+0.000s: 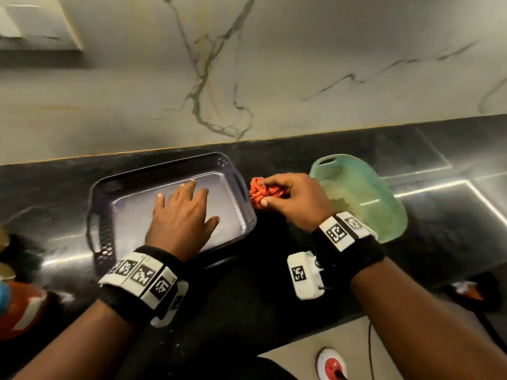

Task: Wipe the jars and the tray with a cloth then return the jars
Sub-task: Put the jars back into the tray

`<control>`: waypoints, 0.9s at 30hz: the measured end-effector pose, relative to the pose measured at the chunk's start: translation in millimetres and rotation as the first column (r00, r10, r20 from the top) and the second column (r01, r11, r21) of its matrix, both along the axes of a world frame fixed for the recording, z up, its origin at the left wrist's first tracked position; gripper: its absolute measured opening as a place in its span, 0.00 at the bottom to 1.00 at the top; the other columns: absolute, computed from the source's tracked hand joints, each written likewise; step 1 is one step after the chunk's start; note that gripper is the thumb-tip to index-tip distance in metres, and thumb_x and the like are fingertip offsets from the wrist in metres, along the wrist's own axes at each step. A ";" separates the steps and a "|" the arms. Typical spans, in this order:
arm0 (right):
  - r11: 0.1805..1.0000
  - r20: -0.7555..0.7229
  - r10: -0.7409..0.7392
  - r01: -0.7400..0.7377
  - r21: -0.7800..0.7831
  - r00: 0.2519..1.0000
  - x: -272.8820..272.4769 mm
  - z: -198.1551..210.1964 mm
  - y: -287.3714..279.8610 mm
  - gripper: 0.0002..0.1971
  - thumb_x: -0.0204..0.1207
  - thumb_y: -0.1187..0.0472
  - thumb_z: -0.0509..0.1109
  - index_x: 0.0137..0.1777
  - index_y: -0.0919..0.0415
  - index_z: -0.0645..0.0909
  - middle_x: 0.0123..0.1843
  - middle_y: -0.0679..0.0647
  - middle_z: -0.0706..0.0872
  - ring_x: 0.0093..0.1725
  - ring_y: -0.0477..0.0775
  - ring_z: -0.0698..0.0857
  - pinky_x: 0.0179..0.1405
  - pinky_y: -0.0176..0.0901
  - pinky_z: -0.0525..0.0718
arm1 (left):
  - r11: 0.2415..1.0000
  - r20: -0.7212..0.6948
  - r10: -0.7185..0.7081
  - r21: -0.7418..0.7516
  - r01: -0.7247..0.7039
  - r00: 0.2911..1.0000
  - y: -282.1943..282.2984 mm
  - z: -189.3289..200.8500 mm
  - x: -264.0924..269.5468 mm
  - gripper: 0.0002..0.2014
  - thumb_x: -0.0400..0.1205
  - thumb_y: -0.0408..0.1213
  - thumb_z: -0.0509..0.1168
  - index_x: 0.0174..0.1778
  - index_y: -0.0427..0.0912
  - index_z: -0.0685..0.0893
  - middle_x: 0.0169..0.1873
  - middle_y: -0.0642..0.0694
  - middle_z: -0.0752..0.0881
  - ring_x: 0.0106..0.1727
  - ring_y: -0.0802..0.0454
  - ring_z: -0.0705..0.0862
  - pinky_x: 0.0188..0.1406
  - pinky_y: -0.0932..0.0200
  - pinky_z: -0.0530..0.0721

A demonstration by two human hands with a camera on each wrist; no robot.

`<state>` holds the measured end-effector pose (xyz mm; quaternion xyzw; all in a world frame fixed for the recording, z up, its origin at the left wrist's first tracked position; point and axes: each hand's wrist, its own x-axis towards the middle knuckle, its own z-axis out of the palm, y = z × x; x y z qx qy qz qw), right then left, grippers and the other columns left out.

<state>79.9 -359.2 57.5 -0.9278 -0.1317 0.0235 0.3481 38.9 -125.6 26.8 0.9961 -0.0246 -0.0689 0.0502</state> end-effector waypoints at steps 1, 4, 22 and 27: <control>0.997 0.050 -0.064 0.066 -0.034 0.997 -3.3 3.8 -19.1 0.20 0.68 0.57 0.82 0.62 0.49 0.89 0.54 0.46 0.92 0.51 0.44 0.89 0.56 0.36 0.84 | 0.999 0.016 -0.038 -0.036 0.039 0.999 -12.7 -0.6 0.8 0.30 0.87 0.55 0.63 0.83 0.47 0.69 0.88 0.41 0.62 0.85 0.40 0.67 0.84 0.33 0.63; 0.962 0.116 -0.241 0.253 -0.107 0.964 -8.8 17.5 -77.0 0.18 0.68 0.58 0.82 0.58 0.49 0.90 0.51 0.45 0.93 0.49 0.43 0.88 0.55 0.36 0.83 | 0.984 0.070 -0.143 -0.099 0.150 0.987 -45.2 -6.4 2.2 0.26 0.86 0.47 0.65 0.81 0.45 0.73 0.84 0.41 0.69 0.84 0.41 0.70 0.82 0.37 0.69; 0.974 0.063 0.010 0.004 -0.224 0.998 11.4 -19.9 -5.6 0.26 0.78 0.50 0.73 0.76 0.56 0.79 0.77 0.57 0.78 0.76 0.59 0.76 0.75 0.52 0.72 | 0.943 -0.165 0.332 0.079 -0.324 0.929 43.9 -44.3 -74.0 0.54 0.72 0.76 0.29 0.88 0.46 0.63 0.90 0.40 0.55 0.91 0.38 0.51 0.84 0.26 0.54; 0.898 -0.285 0.122 -0.228 -0.376 0.951 0.1 -73.1 41.2 0.60 0.71 0.33 0.73 0.88 0.63 0.39 0.89 0.59 0.34 0.89 0.57 0.45 0.85 0.54 0.57 | 0.754 -0.263 0.648 0.085 -0.651 0.715 69.2 -39.9 -91.0 0.62 0.73 0.83 0.42 0.88 0.36 0.34 0.89 0.34 0.35 0.89 0.27 0.41 0.85 0.26 0.50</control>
